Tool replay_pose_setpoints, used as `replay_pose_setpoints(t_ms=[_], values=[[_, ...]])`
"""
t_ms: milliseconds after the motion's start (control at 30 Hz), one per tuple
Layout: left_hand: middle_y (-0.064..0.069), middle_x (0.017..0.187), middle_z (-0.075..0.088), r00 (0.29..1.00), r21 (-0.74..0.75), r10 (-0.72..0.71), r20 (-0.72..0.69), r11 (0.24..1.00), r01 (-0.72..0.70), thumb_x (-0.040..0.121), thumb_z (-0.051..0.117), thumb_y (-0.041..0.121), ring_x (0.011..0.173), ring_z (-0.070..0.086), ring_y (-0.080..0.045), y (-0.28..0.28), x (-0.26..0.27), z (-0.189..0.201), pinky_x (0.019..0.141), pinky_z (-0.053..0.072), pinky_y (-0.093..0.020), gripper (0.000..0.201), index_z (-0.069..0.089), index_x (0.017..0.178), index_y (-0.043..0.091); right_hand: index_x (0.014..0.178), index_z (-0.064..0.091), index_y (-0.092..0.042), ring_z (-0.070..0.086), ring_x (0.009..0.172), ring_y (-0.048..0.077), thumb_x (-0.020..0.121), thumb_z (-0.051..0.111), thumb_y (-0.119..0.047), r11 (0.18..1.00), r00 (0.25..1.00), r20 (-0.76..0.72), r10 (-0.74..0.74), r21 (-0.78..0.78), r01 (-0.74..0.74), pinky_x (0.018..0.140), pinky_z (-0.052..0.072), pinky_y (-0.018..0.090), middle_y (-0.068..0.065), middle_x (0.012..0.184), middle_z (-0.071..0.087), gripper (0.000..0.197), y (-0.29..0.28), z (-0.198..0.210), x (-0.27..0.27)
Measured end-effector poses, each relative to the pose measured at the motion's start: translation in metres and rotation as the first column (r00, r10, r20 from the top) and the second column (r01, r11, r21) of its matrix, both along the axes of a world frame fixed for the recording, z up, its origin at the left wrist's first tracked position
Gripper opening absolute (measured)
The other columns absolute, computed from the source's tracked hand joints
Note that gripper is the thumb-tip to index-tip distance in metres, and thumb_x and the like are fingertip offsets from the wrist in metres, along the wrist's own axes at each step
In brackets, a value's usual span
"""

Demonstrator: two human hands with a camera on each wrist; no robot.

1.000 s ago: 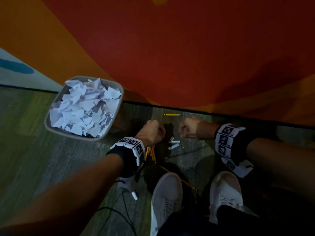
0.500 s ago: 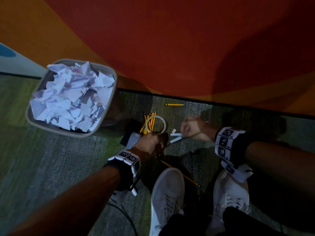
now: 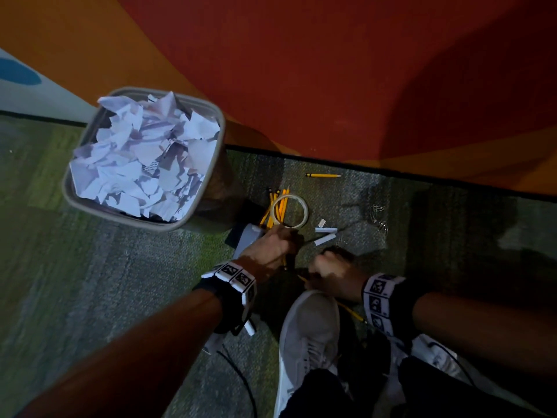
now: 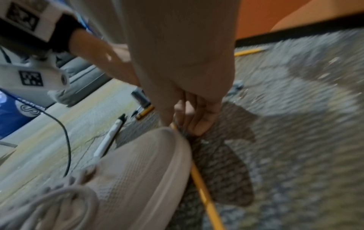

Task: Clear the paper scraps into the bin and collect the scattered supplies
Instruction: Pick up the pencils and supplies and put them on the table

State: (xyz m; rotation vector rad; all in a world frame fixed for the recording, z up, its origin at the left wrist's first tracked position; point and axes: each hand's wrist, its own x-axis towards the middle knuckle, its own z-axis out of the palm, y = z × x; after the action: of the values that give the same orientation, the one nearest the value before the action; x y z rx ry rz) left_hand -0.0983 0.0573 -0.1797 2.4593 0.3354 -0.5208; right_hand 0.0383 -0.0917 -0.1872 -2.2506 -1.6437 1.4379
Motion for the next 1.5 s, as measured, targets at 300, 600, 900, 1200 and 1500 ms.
replay_pose_setpoints(t_ms=[300,600,900,1200,1500], values=[[-0.013,0.145,0.038,0.973,0.284,-0.106,-0.204,0.945,0.162,0.100,0.037,0.018,0.131,0.032,-0.034,-0.008,0.011,-0.007,0.091,0.049,-0.047,0.040,0.052,0.137,0.014,0.091,0.057,-0.010,0.059,0.084,0.036,0.088,0.068,-0.026,0.960,0.945,0.252,0.206,0.136,-0.246,0.069,0.044,0.040,0.014,0.093,0.057,0.020,0.002,-0.010,-0.018],[-0.008,0.135,0.045,0.994,0.249,-0.085,-0.069,0.963,0.100,0.100,0.042,0.016,0.128,0.038,-0.029,0.002,0.023,0.003,0.090,0.048,-0.050,0.037,0.051,0.136,0.017,0.114,0.056,-0.009,0.056,0.108,0.034,0.094,0.057,-0.023,0.981,0.955,0.269,0.129,0.106,-0.163,0.086,0.042,0.038,0.015,0.114,0.056,0.024,0.011,-0.002,0.022],[-0.005,0.111,0.067,0.870,-0.033,0.370,0.325,0.924,-0.381,0.095,0.051,0.040,0.104,0.065,-0.028,0.013,0.041,0.039,0.079,0.054,-0.045,0.024,0.060,0.113,0.027,0.089,0.050,-0.013,0.048,0.073,0.021,0.093,0.053,-0.019,0.941,0.965,-0.013,-0.262,0.219,0.259,0.075,0.047,0.039,-0.002,0.077,0.047,0.008,0.033,0.045,0.080],[0.005,0.069,0.061,0.658,-0.180,0.528,0.537,0.834,-0.522,0.097,0.060,0.029,0.071,0.065,-0.023,0.002,0.072,0.139,0.064,0.051,-0.038,0.009,0.060,0.106,0.028,0.096,0.062,-0.021,0.057,0.078,0.019,0.094,0.057,-0.016,0.878,0.932,-0.023,-0.363,0.328,0.350,0.074,0.048,0.036,-0.002,0.080,0.059,0.008,0.038,0.155,0.112],[0.003,0.076,0.073,0.540,-0.345,0.560,0.628,0.823,-0.451,0.091,0.069,0.008,0.073,0.071,-0.008,-0.019,0.109,0.264,0.076,0.059,-0.036,0.011,0.071,0.101,0.014,0.094,0.055,-0.024,0.067,0.059,0.013,0.096,0.061,-0.019,0.750,0.901,-0.050,-0.431,0.535,0.389,0.065,0.055,0.034,0.002,0.069,0.071,0.009,-0.013,0.318,0.135]])
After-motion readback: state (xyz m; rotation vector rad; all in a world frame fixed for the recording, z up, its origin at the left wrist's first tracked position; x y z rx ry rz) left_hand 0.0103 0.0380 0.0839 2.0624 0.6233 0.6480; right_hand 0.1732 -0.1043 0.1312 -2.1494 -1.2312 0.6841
